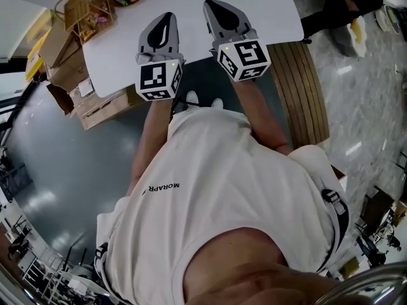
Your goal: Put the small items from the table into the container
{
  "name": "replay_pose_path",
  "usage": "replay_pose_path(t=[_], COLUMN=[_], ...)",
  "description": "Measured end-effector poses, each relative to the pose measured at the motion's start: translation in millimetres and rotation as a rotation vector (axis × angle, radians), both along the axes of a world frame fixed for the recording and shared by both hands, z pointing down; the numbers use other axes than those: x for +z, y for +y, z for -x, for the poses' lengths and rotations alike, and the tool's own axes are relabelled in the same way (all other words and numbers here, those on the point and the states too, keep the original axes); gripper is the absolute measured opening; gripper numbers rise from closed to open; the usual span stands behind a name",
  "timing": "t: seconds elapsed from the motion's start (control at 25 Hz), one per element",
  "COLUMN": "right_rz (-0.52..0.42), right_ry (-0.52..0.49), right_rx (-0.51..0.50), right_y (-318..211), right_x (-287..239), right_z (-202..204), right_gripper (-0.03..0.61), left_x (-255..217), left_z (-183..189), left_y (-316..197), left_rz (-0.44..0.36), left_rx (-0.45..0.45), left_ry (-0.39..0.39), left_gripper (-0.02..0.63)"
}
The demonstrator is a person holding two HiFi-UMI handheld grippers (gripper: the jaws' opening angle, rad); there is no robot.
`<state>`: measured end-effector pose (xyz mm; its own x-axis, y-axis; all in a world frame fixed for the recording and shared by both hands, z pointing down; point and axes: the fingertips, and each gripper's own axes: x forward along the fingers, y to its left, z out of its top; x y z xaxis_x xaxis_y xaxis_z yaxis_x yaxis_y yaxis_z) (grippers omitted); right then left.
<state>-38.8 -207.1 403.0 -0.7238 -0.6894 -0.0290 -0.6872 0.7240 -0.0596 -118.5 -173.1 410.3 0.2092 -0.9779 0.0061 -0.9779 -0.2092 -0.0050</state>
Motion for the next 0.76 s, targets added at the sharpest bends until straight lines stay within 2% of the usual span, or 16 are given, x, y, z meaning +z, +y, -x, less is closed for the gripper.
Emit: replay_pose_path(t=[0.76], right_rz=[0.017], right_ry=[0.013], right_rx=[-0.019], right_y=[22], right_x=[8], right_z=[7], right_gripper=[0.013], left_x=[0], left_z=[10], left_y=[24], left_rz=[-0.005], left_rx=[-0.029], left_ry=[0.022], left_gripper=[0.006])
